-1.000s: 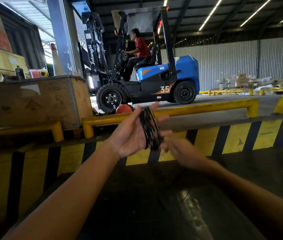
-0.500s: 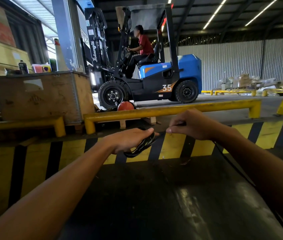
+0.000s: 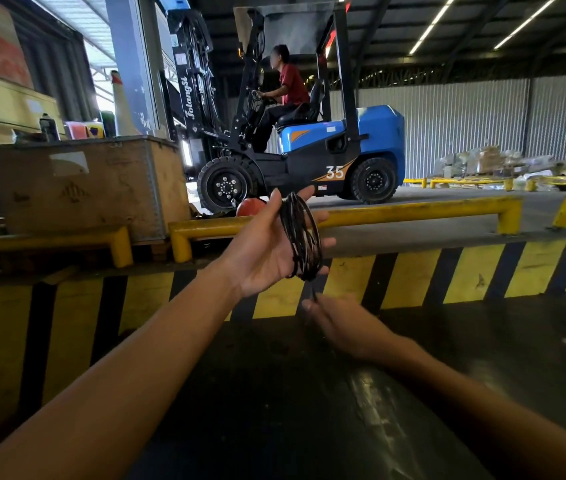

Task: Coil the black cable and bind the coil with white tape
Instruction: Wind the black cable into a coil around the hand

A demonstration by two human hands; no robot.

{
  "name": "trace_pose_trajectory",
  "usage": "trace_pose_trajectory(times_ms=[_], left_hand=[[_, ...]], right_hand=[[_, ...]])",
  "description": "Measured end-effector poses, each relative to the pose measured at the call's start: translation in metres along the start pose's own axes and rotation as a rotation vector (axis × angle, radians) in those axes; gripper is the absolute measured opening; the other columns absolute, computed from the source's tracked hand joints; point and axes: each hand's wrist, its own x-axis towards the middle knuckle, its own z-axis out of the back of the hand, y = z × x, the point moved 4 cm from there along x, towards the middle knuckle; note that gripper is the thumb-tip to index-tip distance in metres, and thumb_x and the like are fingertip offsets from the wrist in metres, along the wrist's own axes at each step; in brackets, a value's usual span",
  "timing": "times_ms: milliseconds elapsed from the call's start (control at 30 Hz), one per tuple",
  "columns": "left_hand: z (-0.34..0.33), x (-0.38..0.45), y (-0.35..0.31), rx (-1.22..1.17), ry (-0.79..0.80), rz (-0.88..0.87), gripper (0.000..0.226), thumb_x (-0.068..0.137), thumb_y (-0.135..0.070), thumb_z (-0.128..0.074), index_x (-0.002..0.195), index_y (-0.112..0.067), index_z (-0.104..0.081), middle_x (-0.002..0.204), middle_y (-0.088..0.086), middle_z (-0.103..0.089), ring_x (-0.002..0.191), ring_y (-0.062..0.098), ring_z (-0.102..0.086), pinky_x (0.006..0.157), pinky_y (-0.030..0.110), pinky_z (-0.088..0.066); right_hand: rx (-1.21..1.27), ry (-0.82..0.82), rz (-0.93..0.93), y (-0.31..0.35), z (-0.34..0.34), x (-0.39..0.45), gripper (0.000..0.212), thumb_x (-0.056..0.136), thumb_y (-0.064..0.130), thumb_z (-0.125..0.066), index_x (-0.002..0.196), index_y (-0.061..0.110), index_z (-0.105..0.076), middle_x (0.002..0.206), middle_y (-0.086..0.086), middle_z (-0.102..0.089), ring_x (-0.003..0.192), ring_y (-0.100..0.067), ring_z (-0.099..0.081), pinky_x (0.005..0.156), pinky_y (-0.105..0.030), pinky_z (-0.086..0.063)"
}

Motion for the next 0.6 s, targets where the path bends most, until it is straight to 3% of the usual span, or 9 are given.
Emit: trace_pose_trajectory(times_ms=[100,167,300,400,467,533,600], left_hand=[[0.013,0.004,0.004,0.075,-0.146,-0.074,0.052,0.098,-0.053,-0.016,0.141,-0.033,-0.038,0.135,0.006,-0.049,0.110,0.026,-0.057,0.092,0.058,-0.044],[0.021,0.004,0.007,0.211,-0.210,-0.060,0.051,0.099,-0.051,-0.017,0.144,-0.032,-0.035,0.147,0.009,-0.040,0.124,0.027,-0.050,0.104,0.059,-0.033],[0.035,-0.001,0.016,0.591,-0.241,0.034,0.052,0.098,-0.052,-0.022,0.144,-0.031,-0.034,0.150,0.007,-0.038,0.142,0.029,-0.028,0.113,0.060,-0.017],[0.040,-0.010,0.024,1.050,-0.174,0.163,0.054,0.096,-0.056,-0.022,0.144,-0.035,-0.037,0.153,0.004,-0.035,0.140,0.027,-0.030,0.111,0.046,-0.023],[0.040,-0.019,0.032,1.197,-0.129,0.258,0.050,0.097,-0.055,-0.022,0.140,-0.038,-0.041,0.144,-0.003,-0.044,0.131,0.020,-0.040,0.107,0.039,-0.029],[0.034,-0.029,0.043,1.106,-0.019,0.394,0.048,0.096,-0.056,-0.025,0.138,-0.040,-0.042,0.137,-0.001,-0.049,0.119,0.021,-0.053,0.099,0.037,-0.040],[0.021,-0.036,0.053,0.849,0.158,0.500,0.049,0.095,-0.055,-0.024,0.138,-0.038,-0.040,0.129,0.009,-0.057,0.106,0.025,-0.064,0.090,0.039,-0.047]], right_hand=[[0.003,0.045,0.040,0.018,-0.014,-0.005,0.022,0.098,0.034,-0.033,0.100,0.019,-0.050,0.081,0.002,-0.058,0.067,-0.009,-0.055,0.061,-0.024,-0.042],[-0.054,0.092,0.050,0.023,-0.011,-0.008,0.024,0.098,0.034,-0.033,0.104,0.018,-0.049,0.081,0.002,-0.057,0.067,-0.008,-0.054,0.062,-0.026,-0.043],[-0.246,0.235,0.080,0.032,0.004,-0.015,0.029,0.098,0.035,-0.034,0.115,0.018,-0.050,0.100,-0.006,-0.063,0.087,-0.018,-0.061,0.081,-0.040,-0.052],[-0.325,0.267,0.190,0.040,0.038,-0.017,0.025,0.097,0.032,-0.038,0.107,0.019,-0.056,0.095,0.000,-0.064,0.086,-0.012,-0.061,0.081,-0.033,-0.050],[-0.356,0.245,0.243,0.038,0.064,-0.015,0.021,0.095,0.031,-0.041,0.099,0.020,-0.059,0.086,0.004,-0.062,0.078,-0.009,-0.058,0.076,-0.029,-0.047],[-0.373,0.164,0.255,0.031,0.085,-0.008,0.020,0.094,0.030,-0.045,0.096,0.020,-0.062,0.082,0.003,-0.063,0.074,-0.011,-0.058,0.071,-0.027,-0.045],[-0.358,0.061,0.229,0.017,0.096,-0.003,0.020,0.093,0.028,-0.048,0.097,0.017,-0.063,0.084,-0.001,-0.065,0.075,-0.014,-0.060,0.067,-0.022,-0.043]])
